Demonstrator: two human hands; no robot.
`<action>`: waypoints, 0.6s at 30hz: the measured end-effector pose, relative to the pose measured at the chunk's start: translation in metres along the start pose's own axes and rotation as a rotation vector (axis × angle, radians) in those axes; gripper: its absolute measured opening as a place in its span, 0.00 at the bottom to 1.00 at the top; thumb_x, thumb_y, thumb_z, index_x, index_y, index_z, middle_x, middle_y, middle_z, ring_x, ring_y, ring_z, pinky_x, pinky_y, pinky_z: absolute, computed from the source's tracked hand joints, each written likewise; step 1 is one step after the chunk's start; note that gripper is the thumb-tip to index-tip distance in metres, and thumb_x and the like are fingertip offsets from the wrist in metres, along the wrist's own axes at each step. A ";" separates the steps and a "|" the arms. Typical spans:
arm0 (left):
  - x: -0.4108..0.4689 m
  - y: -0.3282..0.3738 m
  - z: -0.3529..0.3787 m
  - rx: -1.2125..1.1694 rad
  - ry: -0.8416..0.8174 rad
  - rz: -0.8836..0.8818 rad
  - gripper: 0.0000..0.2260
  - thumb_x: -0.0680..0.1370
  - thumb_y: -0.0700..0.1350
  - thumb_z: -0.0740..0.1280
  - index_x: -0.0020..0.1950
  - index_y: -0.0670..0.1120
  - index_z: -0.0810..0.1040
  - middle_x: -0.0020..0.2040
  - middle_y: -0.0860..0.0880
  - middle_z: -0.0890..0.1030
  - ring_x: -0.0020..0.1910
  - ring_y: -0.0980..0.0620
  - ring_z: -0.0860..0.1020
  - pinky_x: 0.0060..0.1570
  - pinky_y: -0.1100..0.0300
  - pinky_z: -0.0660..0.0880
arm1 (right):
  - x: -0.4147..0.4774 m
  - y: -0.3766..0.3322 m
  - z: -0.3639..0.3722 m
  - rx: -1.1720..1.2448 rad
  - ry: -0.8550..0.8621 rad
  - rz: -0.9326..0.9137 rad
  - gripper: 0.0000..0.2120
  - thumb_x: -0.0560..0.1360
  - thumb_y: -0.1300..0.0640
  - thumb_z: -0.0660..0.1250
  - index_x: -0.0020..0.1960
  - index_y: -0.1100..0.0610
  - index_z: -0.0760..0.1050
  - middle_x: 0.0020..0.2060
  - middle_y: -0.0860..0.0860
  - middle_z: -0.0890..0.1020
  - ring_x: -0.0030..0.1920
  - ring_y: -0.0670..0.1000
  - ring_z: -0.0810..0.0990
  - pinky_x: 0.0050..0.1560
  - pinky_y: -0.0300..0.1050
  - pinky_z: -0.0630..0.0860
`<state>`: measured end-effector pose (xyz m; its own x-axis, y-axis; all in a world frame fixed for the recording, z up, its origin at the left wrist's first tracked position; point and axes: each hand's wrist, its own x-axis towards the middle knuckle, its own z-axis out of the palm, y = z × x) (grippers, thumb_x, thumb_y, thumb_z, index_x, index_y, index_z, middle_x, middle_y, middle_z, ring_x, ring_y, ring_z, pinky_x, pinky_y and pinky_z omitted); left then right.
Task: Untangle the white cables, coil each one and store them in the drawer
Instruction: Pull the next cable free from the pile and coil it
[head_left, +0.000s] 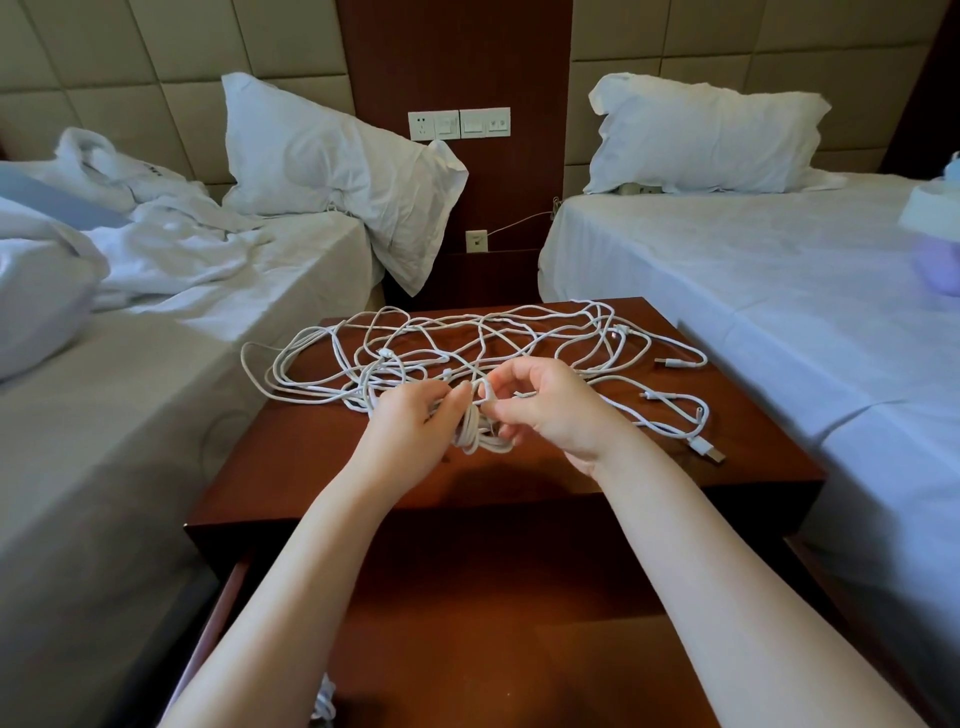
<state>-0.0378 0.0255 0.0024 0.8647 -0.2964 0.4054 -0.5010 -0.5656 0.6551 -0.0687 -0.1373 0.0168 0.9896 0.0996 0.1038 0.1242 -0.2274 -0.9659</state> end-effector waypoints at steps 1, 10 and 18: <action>0.000 0.000 0.000 -0.003 0.000 -0.013 0.19 0.81 0.49 0.61 0.37 0.35 0.75 0.26 0.48 0.70 0.27 0.52 0.68 0.29 0.61 0.64 | 0.000 0.001 0.001 0.017 -0.011 0.006 0.05 0.76 0.65 0.68 0.51 0.60 0.77 0.38 0.51 0.79 0.30 0.43 0.78 0.32 0.35 0.75; -0.002 0.008 -0.003 -0.213 -0.016 -0.108 0.21 0.82 0.48 0.60 0.37 0.32 0.74 0.25 0.45 0.72 0.22 0.56 0.67 0.25 0.65 0.65 | 0.000 0.000 -0.002 -0.080 0.023 -0.080 0.06 0.73 0.64 0.71 0.48 0.56 0.79 0.40 0.52 0.79 0.40 0.47 0.78 0.39 0.38 0.77; 0.000 0.003 -0.010 -0.348 0.019 -0.237 0.19 0.81 0.48 0.61 0.36 0.37 0.73 0.22 0.49 0.69 0.19 0.58 0.64 0.21 0.68 0.61 | 0.006 0.010 0.020 -0.020 0.115 -0.163 0.08 0.74 0.63 0.71 0.47 0.50 0.78 0.41 0.51 0.79 0.42 0.47 0.77 0.44 0.39 0.76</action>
<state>-0.0397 0.0316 0.0109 0.9583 -0.1736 0.2270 -0.2730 -0.3222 0.9064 -0.0630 -0.1194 0.0034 0.9578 0.0262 0.2863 0.2842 -0.2369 -0.9290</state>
